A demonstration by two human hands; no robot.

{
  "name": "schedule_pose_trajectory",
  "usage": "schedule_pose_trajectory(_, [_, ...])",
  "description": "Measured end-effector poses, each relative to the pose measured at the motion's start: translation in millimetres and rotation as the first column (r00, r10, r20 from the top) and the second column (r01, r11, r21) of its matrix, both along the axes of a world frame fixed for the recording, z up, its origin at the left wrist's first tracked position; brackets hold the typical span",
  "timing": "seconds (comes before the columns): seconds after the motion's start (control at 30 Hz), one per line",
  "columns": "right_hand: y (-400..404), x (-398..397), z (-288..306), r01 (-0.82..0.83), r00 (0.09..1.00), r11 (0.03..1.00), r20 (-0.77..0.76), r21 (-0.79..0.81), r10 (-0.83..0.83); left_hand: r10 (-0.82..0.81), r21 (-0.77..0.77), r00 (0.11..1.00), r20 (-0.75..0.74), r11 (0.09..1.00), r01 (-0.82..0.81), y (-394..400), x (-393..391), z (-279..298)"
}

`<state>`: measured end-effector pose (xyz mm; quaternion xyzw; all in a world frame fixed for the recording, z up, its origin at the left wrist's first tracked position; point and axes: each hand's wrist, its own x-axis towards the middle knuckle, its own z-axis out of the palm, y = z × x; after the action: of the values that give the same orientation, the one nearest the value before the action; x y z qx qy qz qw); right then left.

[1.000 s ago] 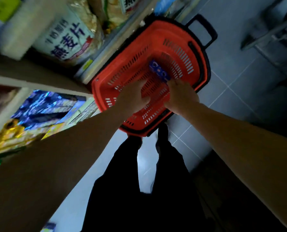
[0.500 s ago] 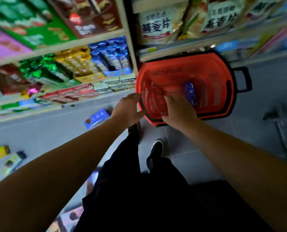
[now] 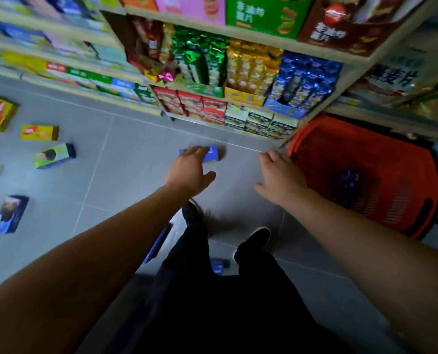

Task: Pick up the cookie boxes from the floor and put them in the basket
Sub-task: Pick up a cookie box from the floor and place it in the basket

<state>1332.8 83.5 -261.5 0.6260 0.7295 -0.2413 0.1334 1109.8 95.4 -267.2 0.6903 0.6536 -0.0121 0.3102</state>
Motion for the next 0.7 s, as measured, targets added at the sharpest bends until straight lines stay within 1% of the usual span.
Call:
schedule_pose_trajectory(0.2, [35.2,-97.0,-15.2,-0.100,0.995,0.994,0.024,-0.044,0.101,0.124,-0.033,0.992,-0.007,0.992,-0.124,10.1,-95.5,-23.3])
schedule_pose_trajectory(0.37, [60.0,-145.5,-51.2,-0.154,0.988,0.986,0.024,-0.070,0.156,0.199,-0.064,0.980,-0.007,0.978,-0.199,18.8,-145.5,-59.3])
schedule_pose_trajectory(0.5, [75.8,-161.9,-94.8,-0.167,0.984,0.979,0.035,-0.118,0.172,0.207,-0.105,0.978,-0.012,0.973,-0.207,25.1,-163.0,-102.3])
schedule_pose_trajectory(0.7, [102.2,-171.1,-188.4,-0.204,0.976,0.963,0.040,-0.176,0.214,0.248,-0.151,0.968,-0.034,0.956,-0.251,38.7,-170.1,-191.3])
